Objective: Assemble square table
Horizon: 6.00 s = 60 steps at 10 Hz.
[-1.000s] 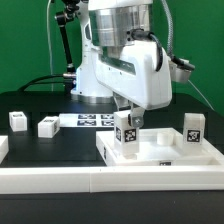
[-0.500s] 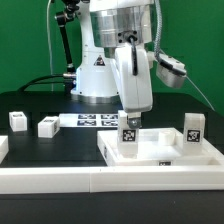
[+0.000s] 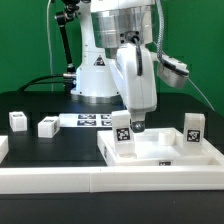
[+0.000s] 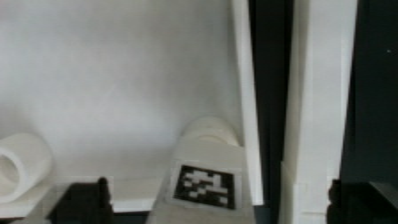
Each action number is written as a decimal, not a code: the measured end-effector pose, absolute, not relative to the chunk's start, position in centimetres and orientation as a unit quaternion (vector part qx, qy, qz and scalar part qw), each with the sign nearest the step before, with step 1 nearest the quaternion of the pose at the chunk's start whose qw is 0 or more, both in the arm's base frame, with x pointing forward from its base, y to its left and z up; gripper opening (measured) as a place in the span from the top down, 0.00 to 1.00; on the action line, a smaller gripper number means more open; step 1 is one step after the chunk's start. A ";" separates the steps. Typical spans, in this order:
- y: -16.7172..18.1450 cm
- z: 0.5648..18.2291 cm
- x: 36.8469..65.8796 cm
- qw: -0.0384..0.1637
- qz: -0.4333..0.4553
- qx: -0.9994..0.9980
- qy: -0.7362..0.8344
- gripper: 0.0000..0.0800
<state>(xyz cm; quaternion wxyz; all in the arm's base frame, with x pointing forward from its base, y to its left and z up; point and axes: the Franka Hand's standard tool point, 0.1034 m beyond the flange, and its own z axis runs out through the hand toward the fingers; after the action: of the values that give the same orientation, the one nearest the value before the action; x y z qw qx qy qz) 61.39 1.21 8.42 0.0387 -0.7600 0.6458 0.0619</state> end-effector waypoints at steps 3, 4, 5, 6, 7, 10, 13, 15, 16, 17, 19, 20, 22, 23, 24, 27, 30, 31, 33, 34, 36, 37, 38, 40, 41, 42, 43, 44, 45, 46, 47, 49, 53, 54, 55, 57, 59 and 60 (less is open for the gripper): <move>1.2 8.4 61.4 0.045 0.057 -0.825 0.561 0.19; 1.2 8.4 61.4 0.047 0.056 -0.845 0.530 0.19; 1.2 8.4 61.4 0.048 0.055 -0.855 0.513 0.19; 1.2 8.4 61.4 0.050 0.053 -0.877 0.474 0.19; 1.2 8.4 61.4 0.051 0.051 -0.890 0.449 0.19; 1.1 8.4 61.3 0.055 0.044 -0.941 0.331 0.19; 1.0 8.3 61.3 0.060 0.038 -0.971 0.228 0.19; 0.9 8.3 61.3 0.062 0.034 -0.984 0.165 0.19; 0.8 8.3 61.3 0.063 0.032 -0.988 0.135 0.19; 0.7 8.3 61.3 0.064 0.031 -0.991 0.114 0.19; 0.6 8.3 61.3 0.066 0.026 -0.997 0.042 0.19; 0.6 8.3 61.3 0.066 0.024 -0.997 0.022 0.33; 0.5 8.4 61.3 0.066 0.023 -0.997 0.022 0.50; 0.2 8.4 61.3 0.065 0.023 -0.997 0.024 0.62; 0.2 8.4 61.3 0.065 0.023 -0.997 0.025 0.62; 0.1 8.3 61.3 0.064 0.026 -0.995 0.066 0.63; -0.2 8.2 61.4 0.061 0.022 -0.974 0.219 0.63; -0.2 8.2 61.4 0.059 0.023 -0.965 0.254 0.63; 0.0 8.2 61.7 0.057 0.018 -0.938 0.342 0.63; 0.1 8.2 61.7 0.057 0.020 -0.927 0.371 0.63; 0.3 8.1 61.7 0.058 0.025 -0.892 0.447 0.63; 0.3 8.1 61.7 0.057 0.027 -0.880 0.472 0.63; 0.4 8.1 61.7 0.057 0.029 -0.864 0.499 0.63; 0.3 8.1 61.7 0.060 0.032 -0.845 0.531 0.63; 0.3 8.1 61.7 0.060 0.032 -0.844 0.532 0.63; 0.3 8.1 61.7 0.060 0.032 -0.850 0.522 0.63; 0.3 8.1 61.7 0.061 0.031 -0.854 0.516 0.51; 0.4 8.1 61.6 0.058 0.033 -0.858 0.510 0.34; 0.6 8.1 61.7 0.050 0.032 -0.879 0.472 0.34; 0.6 8.1 61.7 0.050 0.029 -0.904 0.423 0.22; 0.6 8.1 61.7 0.052 0.027 -0.922 0.384 0.20; 0.4 8.1 61.7 0.054 0.023 -0.944 0.325 0.19; 0.4 8.1 61.6 0.045 0.015 -0.984 0.174 0.19; 0.5 8.1 61.7 0.039 0.012 -0.992 0.120 0.19; 0.6 8.1 61.7 0.038 0.011 -0.995 0.087 0.19; 0.5 8.0 61.6 0.036 0.009 -0.999 0.022 0.19; 0.4 8.0 61.6 0.036 0.007 -0.998 -0.051 0.19; 0.4 8.0 61.6 0.036 0.006 -0.997 -0.064 0.19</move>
Offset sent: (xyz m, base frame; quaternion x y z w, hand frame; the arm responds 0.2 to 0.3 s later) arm 0.0000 0.0000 0.0000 0.0000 0.0000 -0.1938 0.9810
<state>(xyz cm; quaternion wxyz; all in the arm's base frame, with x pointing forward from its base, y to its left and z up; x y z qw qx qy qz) 61.59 0.44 8.00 0.0358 -0.9973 -0.0637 0.0064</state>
